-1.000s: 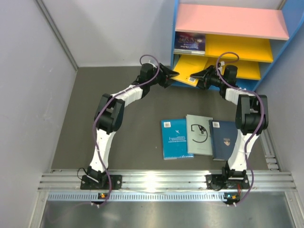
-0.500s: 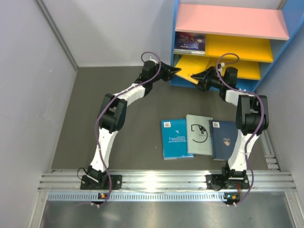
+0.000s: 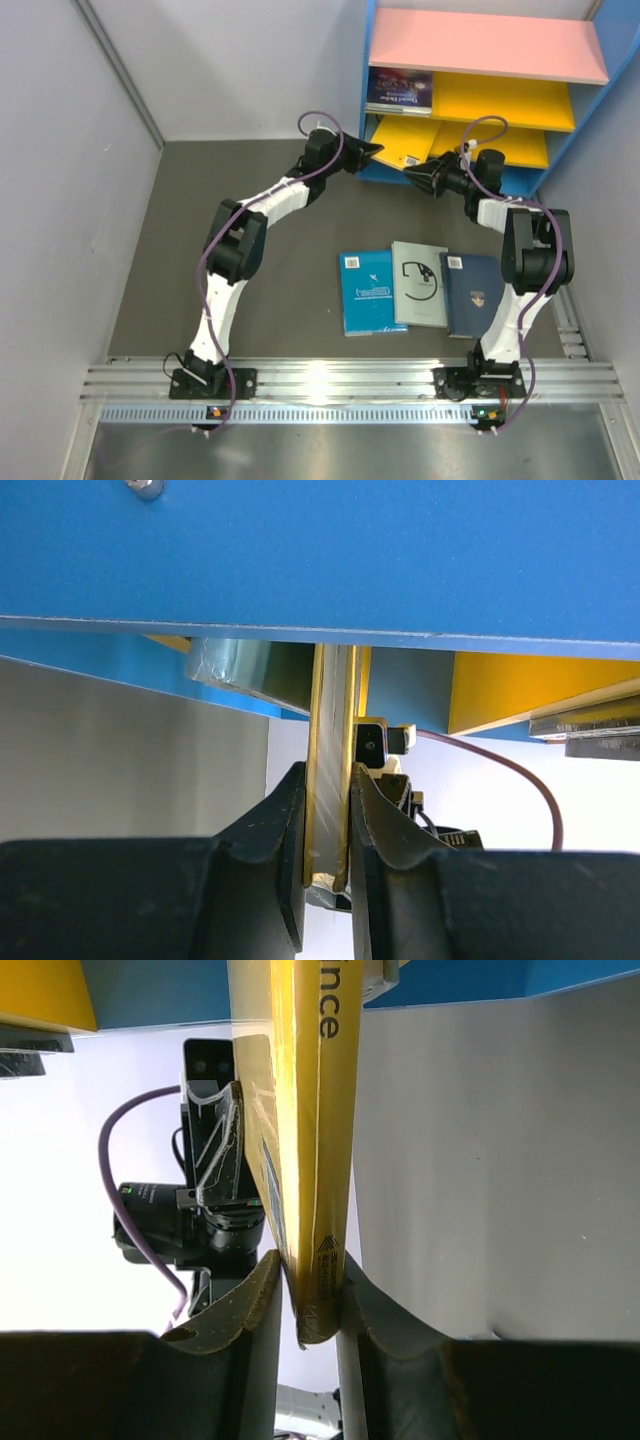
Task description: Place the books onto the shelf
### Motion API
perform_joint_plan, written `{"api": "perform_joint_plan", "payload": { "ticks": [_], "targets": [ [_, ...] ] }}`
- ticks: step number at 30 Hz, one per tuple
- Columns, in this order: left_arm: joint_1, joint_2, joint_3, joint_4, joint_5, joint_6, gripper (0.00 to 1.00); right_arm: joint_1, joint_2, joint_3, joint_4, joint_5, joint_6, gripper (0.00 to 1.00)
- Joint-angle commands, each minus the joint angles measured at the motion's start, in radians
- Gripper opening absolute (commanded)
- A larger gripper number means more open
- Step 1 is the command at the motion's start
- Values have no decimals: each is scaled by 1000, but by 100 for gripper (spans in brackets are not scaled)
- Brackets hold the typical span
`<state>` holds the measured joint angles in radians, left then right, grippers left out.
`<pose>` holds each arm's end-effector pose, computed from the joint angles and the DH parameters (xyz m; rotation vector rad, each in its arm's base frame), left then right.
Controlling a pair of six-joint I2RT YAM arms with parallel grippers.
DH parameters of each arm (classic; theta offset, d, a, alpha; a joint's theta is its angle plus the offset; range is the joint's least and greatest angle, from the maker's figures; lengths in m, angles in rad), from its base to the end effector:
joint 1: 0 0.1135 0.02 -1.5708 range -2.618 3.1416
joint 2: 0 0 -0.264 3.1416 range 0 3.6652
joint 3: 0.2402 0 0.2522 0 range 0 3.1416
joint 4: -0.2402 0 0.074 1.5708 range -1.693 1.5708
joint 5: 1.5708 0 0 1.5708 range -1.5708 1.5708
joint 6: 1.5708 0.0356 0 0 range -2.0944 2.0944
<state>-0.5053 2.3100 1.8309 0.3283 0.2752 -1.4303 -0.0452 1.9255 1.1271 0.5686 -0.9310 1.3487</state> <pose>0.4765 -0.2747 0.2327 -0.6840 1.9090 -1.5837 0.4192 0.0096 0.2058 0.6487 1.9715 1.6976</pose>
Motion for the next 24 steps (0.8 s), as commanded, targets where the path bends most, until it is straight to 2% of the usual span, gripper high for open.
{"api": "perform_joint_plan", "payload": {
  "ticks": [1, 9, 18, 21, 23, 24],
  "targets": [
    [8, -72, -24, -100, -65, 28, 0, -12, 12, 59, 22, 66, -10, 18],
    [10, -69, -18, -127, -56, 36, 0, -18, 76, 158, -30, 152, -14, 10],
    [11, 14, 25, -164, 7, 5, 1, -24, 150, 269, -72, 259, 15, 4],
    [14, 26, 24, -164, 28, -1, 13, -22, 179, 306, -75, 296, 35, 3],
    [16, 38, 24, -164, 41, -7, 24, -22, 202, 322, -69, 311, 46, 3],
    [19, 42, 24, -164, 50, -12, 33, -22, 210, 333, -69, 322, 56, 2]
  ]
}}
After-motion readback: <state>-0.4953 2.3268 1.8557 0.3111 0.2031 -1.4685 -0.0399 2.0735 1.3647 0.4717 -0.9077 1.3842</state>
